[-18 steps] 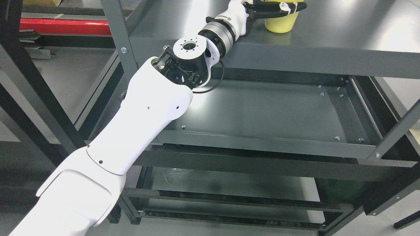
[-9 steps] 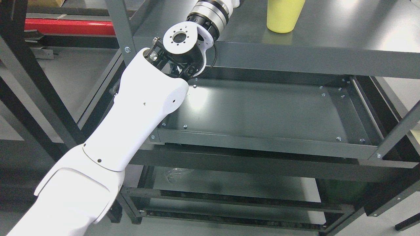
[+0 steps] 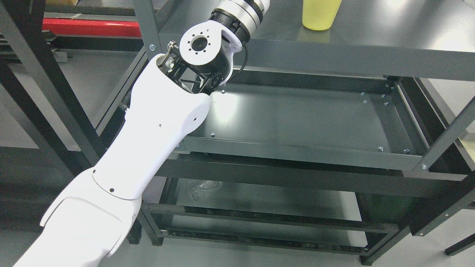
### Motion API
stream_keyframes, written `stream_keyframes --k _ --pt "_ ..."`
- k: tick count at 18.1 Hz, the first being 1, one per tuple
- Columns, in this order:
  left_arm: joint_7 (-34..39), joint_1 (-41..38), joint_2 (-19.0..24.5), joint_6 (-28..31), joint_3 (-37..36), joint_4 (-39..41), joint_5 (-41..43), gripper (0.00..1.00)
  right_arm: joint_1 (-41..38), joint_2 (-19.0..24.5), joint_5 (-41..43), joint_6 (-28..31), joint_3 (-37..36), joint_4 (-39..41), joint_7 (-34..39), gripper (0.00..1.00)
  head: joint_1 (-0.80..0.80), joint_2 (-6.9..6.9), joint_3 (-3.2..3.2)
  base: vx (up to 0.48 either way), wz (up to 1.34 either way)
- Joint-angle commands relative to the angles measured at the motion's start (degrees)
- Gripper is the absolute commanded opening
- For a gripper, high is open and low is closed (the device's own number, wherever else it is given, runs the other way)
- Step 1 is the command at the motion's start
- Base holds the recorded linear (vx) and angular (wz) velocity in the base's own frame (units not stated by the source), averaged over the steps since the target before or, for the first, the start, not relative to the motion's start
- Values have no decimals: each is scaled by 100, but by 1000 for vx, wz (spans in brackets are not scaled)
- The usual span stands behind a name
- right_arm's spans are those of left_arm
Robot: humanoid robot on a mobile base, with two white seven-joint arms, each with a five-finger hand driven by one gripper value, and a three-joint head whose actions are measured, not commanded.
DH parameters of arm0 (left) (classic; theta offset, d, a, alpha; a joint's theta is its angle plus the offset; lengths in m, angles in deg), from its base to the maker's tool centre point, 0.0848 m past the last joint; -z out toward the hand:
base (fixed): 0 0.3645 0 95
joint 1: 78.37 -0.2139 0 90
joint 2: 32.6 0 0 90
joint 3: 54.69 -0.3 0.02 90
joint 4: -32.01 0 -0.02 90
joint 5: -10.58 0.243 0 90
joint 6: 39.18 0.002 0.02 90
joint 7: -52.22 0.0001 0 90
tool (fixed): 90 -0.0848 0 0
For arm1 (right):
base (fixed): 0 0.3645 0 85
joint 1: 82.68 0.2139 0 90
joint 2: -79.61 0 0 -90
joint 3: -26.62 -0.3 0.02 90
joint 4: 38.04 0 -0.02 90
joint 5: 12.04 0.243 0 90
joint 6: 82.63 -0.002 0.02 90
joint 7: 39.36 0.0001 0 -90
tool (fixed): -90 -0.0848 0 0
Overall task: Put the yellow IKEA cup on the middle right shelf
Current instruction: 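Withdraw the left hand from the shelf, leaving the cup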
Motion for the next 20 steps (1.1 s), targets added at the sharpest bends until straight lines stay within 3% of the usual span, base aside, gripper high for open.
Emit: stream_keyframes --k 1,5,14,17,20 --pt "-1077 -341 100 13 89 1029 480 97 -78 -100 141 -5 97 0 5 99 0 0 0 -124 2" --pt "-1915 -762 100 -5 1 1056 691 98 -78 -100 141 4 97 0 5 99 0 0 0 -123 118" --pt "-1934 -2528 100 -347 -500 1233 1218 98 -78 -100 141 4 97 0 5 99 0 0 0 -144 166" --pt "-1855 -3240 100 -348 -282 1039 1527 99 -78 -100 141 4 97 1 5 99 0 0 0 -139 -45" --pt "-1723 -3881 100 -339 498 890 1719 99 -78 -100 141 4 97 0 5 99 0 0 0 -123 -130"
